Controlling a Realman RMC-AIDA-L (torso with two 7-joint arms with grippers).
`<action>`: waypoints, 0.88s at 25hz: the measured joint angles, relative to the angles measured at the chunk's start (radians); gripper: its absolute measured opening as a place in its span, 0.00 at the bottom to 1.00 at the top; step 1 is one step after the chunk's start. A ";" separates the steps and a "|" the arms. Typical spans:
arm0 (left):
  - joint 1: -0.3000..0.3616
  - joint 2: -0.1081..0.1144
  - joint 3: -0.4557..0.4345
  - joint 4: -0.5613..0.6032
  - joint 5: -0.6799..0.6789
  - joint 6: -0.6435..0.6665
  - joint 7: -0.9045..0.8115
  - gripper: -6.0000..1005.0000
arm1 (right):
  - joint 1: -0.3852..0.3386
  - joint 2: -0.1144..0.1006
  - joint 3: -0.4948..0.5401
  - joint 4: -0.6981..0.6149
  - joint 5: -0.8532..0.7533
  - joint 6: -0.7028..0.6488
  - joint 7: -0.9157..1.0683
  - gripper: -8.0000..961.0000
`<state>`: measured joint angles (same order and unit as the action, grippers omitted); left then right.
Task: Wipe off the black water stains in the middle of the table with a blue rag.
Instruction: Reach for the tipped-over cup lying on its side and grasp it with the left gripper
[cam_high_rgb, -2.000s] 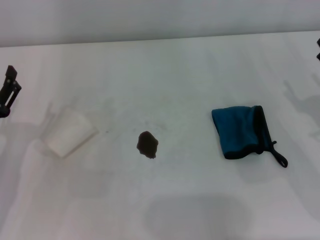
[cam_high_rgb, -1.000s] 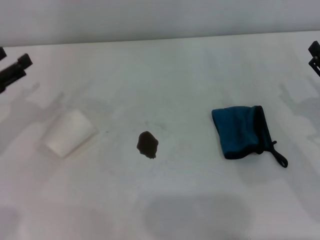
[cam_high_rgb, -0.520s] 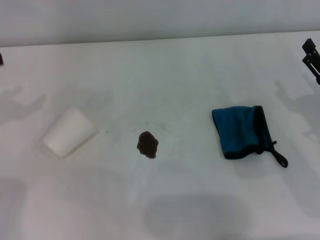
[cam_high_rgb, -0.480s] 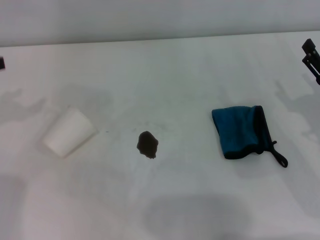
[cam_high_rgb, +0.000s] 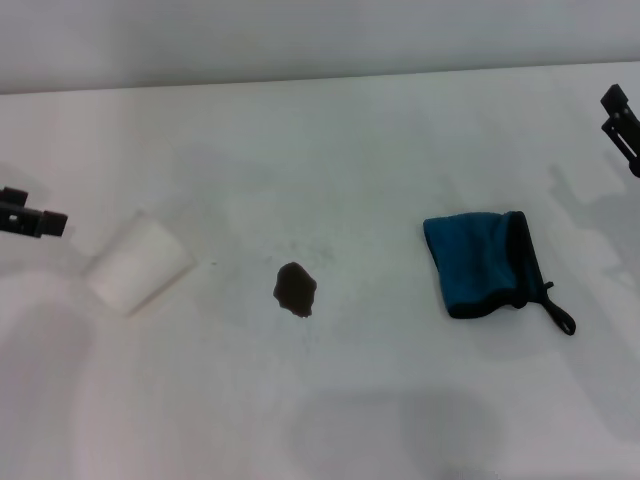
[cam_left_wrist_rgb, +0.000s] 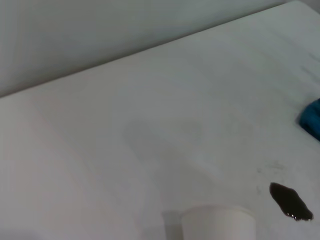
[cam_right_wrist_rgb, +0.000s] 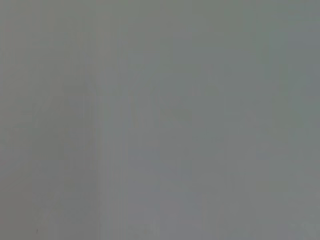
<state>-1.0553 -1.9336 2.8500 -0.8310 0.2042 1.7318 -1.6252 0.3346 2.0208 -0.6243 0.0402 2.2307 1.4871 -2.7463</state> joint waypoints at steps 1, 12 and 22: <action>-0.008 -0.001 0.000 0.001 0.003 -0.003 0.000 0.84 | -0.002 0.000 0.000 0.003 0.000 0.002 0.000 0.90; -0.080 -0.089 0.000 0.008 0.113 -0.126 0.007 0.85 | -0.006 -0.002 0.002 0.011 0.004 0.015 0.018 0.90; -0.068 -0.123 -0.001 0.101 0.112 -0.226 -0.009 0.86 | -0.006 -0.002 0.002 0.011 0.004 0.016 0.019 0.90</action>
<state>-1.1235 -2.0566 2.8486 -0.7300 0.3157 1.5062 -1.6344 0.3282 2.0186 -0.6227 0.0508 2.2351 1.5035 -2.7273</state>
